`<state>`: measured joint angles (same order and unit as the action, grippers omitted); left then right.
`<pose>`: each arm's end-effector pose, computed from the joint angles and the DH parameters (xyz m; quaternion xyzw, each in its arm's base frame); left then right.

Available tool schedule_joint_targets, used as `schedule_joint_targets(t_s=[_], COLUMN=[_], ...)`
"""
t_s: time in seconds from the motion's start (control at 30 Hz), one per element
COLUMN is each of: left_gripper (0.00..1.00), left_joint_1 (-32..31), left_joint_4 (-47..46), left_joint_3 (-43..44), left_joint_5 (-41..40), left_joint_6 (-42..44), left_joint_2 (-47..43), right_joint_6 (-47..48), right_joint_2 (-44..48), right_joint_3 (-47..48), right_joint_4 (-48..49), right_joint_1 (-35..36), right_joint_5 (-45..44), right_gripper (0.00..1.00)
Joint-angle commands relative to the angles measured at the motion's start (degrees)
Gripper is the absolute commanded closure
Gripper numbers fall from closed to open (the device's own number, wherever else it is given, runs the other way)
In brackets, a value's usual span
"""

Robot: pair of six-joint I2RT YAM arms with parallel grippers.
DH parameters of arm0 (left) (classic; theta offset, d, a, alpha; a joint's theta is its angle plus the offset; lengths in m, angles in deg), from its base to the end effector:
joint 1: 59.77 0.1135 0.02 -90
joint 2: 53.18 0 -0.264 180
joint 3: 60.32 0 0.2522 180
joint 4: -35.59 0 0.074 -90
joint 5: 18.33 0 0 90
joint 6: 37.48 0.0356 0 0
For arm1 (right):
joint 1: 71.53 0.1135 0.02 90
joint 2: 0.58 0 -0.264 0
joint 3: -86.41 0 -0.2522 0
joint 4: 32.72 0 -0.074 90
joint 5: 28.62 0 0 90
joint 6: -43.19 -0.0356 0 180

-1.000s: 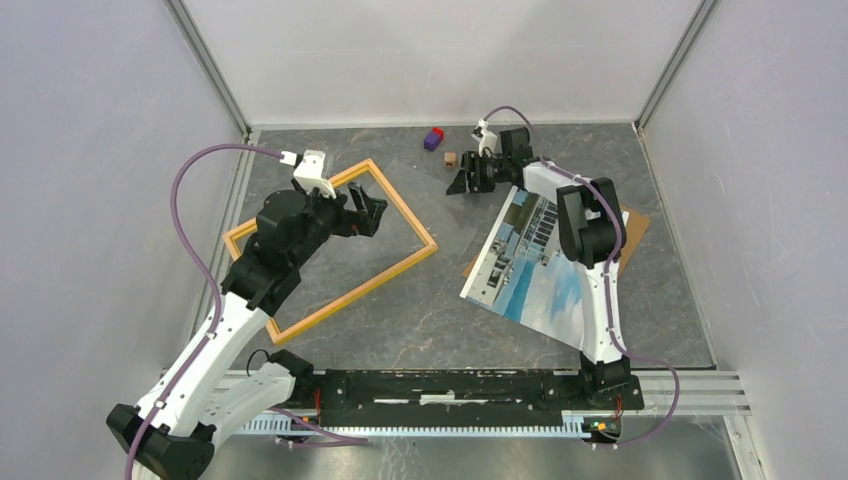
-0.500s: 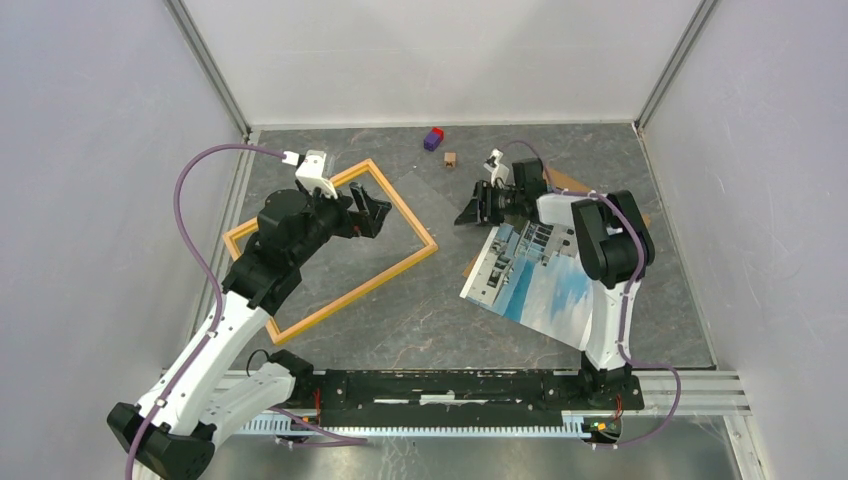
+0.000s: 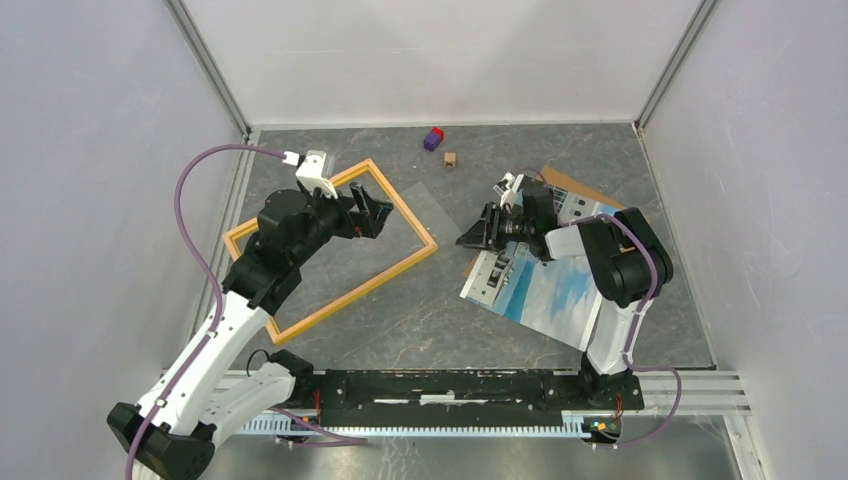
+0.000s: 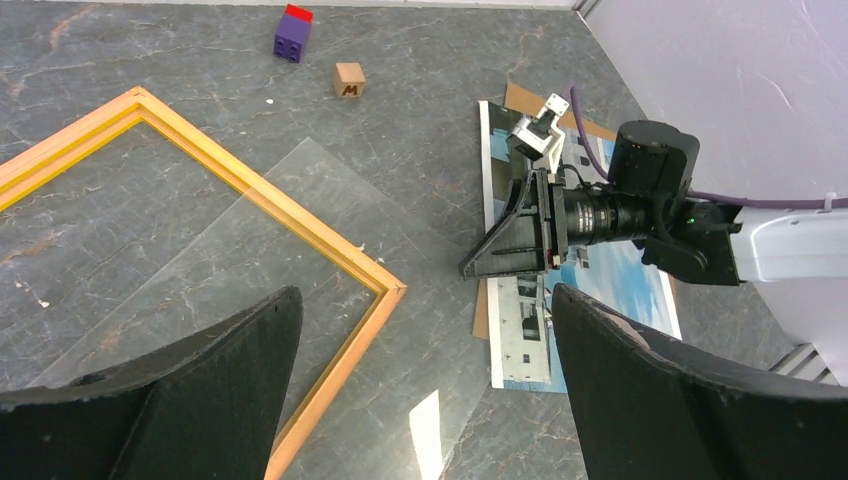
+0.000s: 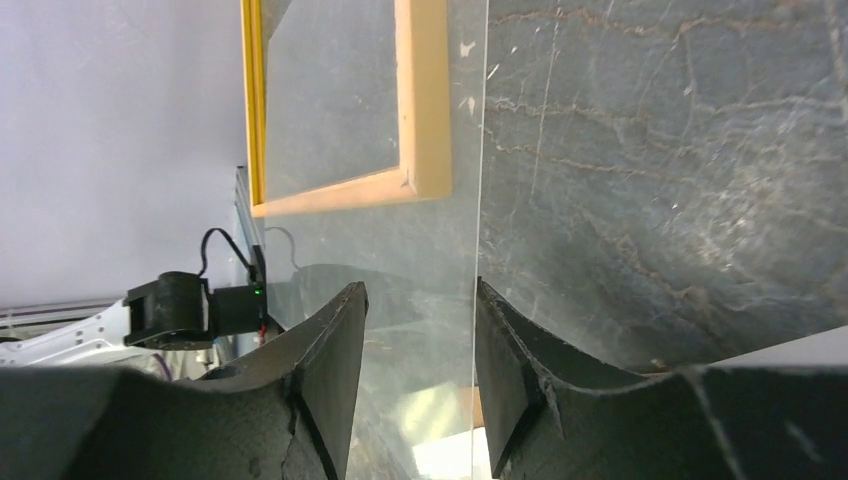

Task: Put the photo into the frame

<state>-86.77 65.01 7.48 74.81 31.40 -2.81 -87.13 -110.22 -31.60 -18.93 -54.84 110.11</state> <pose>0.1768 -0.0923 0.3696 0.0571 0.7749 -0.2759 0.5658 0.3367 0.1289 0.1214 -0.0254 0.8265 0.5245 0.2030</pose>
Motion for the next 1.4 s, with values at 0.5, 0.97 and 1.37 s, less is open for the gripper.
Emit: schedule_joint_targets(t_s=[0.5,0.97,1.37], left_gripper=[0.00,0.00,0.00], left_joint_1=[0.2,0.2,0.2], left_joint_4=[-2.8,-3.1,-3.0], left_joint_3=[1.7,1.5,1.4], left_joint_5=[0.9,0.8,0.8], left_joint_6=[-2.1,-2.4,-2.3], left_joint_2=[-0.7,-1.7,-1.0], right_joint_6=[-9.6,-13.4,-16.5], right_joint_2=[-5.4,-2.6,-9.7], right_joint_3=[-0.4,-2.3,3.0], right_joint_4=[15.9,28.0,42.0], right_joint_1=[3.4,4.3,5.4], right_joint_5=[0.9,-1.3,0.6], right_gripper=[0.60,1.00,1.00])
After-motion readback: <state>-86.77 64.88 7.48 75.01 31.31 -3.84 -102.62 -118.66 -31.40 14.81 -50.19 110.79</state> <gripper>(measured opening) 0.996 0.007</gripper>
